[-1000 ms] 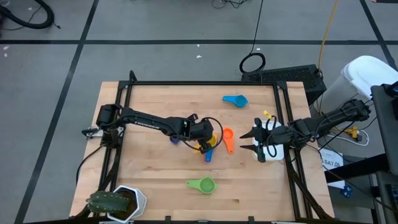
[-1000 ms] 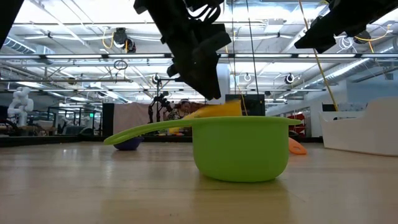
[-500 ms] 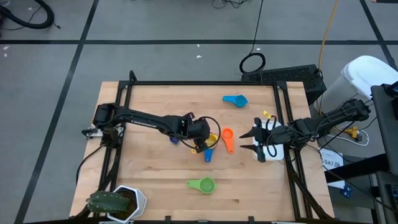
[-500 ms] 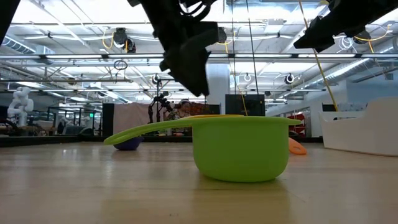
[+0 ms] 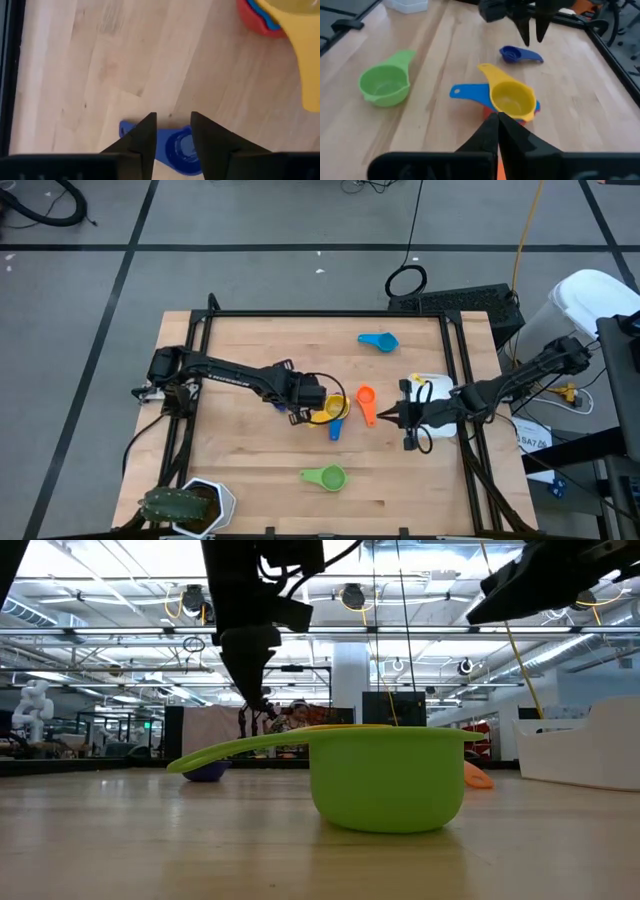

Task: Nest measuring cups in basket
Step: Stack the yellow measuring cup on top of the blue measuring cup

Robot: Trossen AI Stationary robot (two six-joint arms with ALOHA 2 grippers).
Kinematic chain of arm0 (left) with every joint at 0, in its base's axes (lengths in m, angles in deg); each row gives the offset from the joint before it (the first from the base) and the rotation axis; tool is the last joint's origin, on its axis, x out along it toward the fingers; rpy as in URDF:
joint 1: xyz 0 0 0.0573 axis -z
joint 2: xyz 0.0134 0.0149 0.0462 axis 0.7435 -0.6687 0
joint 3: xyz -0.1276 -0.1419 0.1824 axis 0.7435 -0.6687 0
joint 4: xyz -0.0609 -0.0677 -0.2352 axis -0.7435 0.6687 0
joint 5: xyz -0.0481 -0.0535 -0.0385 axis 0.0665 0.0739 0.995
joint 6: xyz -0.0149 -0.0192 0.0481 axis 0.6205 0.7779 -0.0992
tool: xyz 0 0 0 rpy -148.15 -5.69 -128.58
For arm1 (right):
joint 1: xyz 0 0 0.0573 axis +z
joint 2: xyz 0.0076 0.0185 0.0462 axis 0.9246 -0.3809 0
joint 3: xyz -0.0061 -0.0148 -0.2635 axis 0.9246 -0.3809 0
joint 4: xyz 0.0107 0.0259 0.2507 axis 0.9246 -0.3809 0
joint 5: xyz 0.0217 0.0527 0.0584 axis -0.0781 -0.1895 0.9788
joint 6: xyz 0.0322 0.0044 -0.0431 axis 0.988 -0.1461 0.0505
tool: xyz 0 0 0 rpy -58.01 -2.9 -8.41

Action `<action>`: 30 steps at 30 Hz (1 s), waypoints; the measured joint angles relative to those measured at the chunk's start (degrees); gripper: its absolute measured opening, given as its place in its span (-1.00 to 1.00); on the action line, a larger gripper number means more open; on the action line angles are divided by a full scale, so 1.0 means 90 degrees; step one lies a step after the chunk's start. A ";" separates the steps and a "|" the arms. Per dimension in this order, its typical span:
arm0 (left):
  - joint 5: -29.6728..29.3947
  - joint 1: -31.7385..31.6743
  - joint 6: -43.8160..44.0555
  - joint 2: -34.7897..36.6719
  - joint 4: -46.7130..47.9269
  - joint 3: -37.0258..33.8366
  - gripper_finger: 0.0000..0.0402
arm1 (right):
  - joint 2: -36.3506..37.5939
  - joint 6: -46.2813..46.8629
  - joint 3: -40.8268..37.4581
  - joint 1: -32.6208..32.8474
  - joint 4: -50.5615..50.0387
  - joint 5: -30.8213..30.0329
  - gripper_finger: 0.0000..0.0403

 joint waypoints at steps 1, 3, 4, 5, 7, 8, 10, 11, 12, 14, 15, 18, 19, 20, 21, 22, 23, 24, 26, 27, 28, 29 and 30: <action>0.0002 0.0000 -0.0005 0.0000 0.0006 -0.0007 -0.42 | -0.0067 -0.0023 0.0000 0.0000 0.0081 0.0020 -1.00; 0.0015 -0.0013 0.0002 0.0000 -0.0106 -0.0086 -0.46 | -0.0230 -0.0059 0.0007 0.0005 0.0203 0.0150 -1.00; 0.0061 -0.0019 0.0007 0.0000 -0.0159 -0.0146 -0.47 | -0.0305 -0.0014 0.0014 0.0006 0.0199 0.0209 -1.00; 0.0140 -0.0022 0.0014 -0.0002 -0.0252 -0.0218 -0.49 | -0.0388 0.0059 0.0012 0.0010 0.0153 0.0243 -1.00; 0.0281 -0.0022 0.0086 -0.0005 -0.0474 -0.0340 -0.52 | -0.0549 0.0131 0.0012 0.0017 0.0098 0.0366 -1.00; 0.0350 -0.0016 0.0122 -0.0005 -0.0579 -0.0388 -0.53 | -0.0628 0.0177 0.0012 0.0011 0.0093 0.0365 -1.00; 0.0487 0.0020 0.0134 -0.0005 -0.0884 -0.0506 -0.54 | -0.0757 0.0199 0.0012 0.0010 0.0095 0.0369 -1.00; 0.0522 0.0049 0.0136 -0.0005 -0.1067 -0.0568 -0.54 | -0.0826 0.0197 0.0012 0.0010 0.0111 0.0369 -1.00; 0.0529 0.0087 0.0136 -0.0010 -0.1241 -0.0630 -0.54 | -0.0895 0.0184 0.0012 0.0010 0.0138 0.0370 -1.00; 0.0540 0.0127 0.0136 -0.0010 -0.1520 -0.0704 -0.54 | -0.1062 0.0087 0.0075 0.0012 0.0036 0.0375 -1.00; 0.0581 0.0149 0.0136 -0.0010 -0.1626 -0.0723 -0.54 | -0.1189 0.0011 0.0177 0.0012 -0.0052 0.0379 -1.00; 0.0762 0.0165 0.0107 -0.0010 -0.1829 -0.0765 -0.54 | -0.1632 -0.0401 0.0669 0.0010 -0.0567 0.0363 -1.00; 0.0791 0.0163 0.0109 -0.0010 -0.1846 -0.0765 -0.54 | -0.1804 -0.0575 0.0874 0.0009 -0.0789 0.0362 -1.00; 0.0791 0.0158 0.0107 -0.0012 -0.1847 -0.0765 -0.54 | -0.1977 -0.0754 0.1080 0.0003 -0.0961 0.0362 -1.00; 0.0794 0.0151 0.0107 -0.0012 -0.1846 -0.0765 -0.54 | -0.2154 -0.0929 0.1294 -0.0002 -0.1154 0.0360 -1.00; 0.0791 0.0141 0.0107 -0.0012 -0.1846 -0.0765 -0.54 | -0.2311 -0.1108 0.1500 -0.0009 -0.1369 0.0357 -1.00; 0.0794 0.0134 0.0109 -0.0012 -0.1841 -0.0765 -0.54 | -0.2462 -0.1283 0.1700 -0.0021 -0.1565 0.0353 -1.00; 0.0795 0.0126 0.0114 -0.0012 -0.1833 -0.0765 -0.54 | -0.2631 -0.1454 0.1914 -0.0041 -0.1737 0.0359 -1.00; 0.0794 0.0126 0.0107 -0.0012 -0.1827 -0.0765 -0.54 | -0.2915 -0.1769 0.2315 -0.0056 -0.2047 0.0375 -1.00; 0.0794 0.0126 0.0079 -0.0012 -0.1826 -0.0765 -0.54 | -0.3059 -0.1924 0.2508 -0.0060 -0.2238 0.0421 -1.00; 0.0796 0.0126 0.0045 -0.0012 -0.1824 -0.0765 -0.54 | -0.3201 -0.2079 0.2698 -0.0097 -0.2392 0.0559 -1.00; 0.0794 0.0126 0.0002 -0.0012 -0.1824 -0.0765 -0.54 | -0.3351 -0.2212 0.2903 -0.0130 -0.2491 0.0713 -1.00; 0.0795 0.0126 -0.0054 -0.0012 -0.1824 -0.0765 -0.54 | -0.3495 -0.2305 0.3095 -0.0164 -0.2594 0.0870 -1.00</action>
